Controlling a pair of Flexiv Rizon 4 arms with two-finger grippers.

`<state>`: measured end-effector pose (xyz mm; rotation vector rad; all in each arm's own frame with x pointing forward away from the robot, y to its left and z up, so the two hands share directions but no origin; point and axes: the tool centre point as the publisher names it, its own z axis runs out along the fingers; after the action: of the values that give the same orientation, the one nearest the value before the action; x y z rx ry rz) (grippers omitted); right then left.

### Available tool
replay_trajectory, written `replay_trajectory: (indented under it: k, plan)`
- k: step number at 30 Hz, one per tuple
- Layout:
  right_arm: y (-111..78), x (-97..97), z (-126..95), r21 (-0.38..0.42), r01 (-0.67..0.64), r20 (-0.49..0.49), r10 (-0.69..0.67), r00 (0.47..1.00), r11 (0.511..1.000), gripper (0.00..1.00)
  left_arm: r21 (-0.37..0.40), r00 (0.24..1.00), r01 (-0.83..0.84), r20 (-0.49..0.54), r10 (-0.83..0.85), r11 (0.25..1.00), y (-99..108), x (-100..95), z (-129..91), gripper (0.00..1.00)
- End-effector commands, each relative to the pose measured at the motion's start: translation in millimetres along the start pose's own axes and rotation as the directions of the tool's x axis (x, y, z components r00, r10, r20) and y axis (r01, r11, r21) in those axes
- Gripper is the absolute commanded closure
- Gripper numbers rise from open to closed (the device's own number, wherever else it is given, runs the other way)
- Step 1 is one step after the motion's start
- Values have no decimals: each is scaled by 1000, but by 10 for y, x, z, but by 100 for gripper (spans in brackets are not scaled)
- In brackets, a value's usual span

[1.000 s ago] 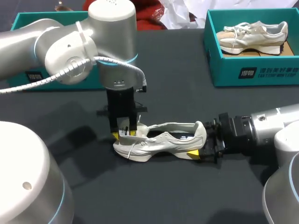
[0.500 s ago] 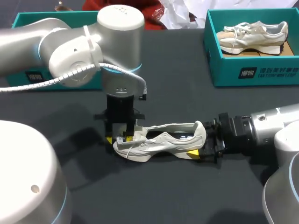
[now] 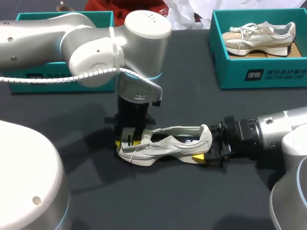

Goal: Take the shoe out of the shoebox, open the shoe tongue, remove and reinsert the insole, then place the shoe into the shoebox

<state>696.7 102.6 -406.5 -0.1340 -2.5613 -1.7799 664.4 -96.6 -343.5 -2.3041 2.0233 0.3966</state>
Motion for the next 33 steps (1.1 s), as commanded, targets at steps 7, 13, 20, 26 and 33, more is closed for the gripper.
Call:
replay_trajectory:
  k: [7, 13, 20, 26, 33]
  plan:
    - [0, 8, 6, 4, -1, 0, 1, 1000, 1000, 100, 123, 991, -33, -125, 48, 992, 160, -143, -607, 58]
    - [0, 8, 6, 4, -1, 0, 1, 1000, 1000, 100, 179, 979, -89, -164, 119, 980, 147, -84, -852, 56]
    - [0, 8, 6, 4, -1, 0, 1, 1000, 1000, 100, 243, 954, -184, -190, 232, 953, 127, 86, -1093, 55]
    - [0, 8, 6, 4, -1, 0, 1, 1000, 1000, 100, 325, 877, -320, -253, 408, 890, 156, 257, -1364, 52]
    - [0, 8, 6, 4, -1, 0, 1, 1000, 1000, 100, 411, 711, -513, -289, 641, 754, 179, 561, -1577, 53]
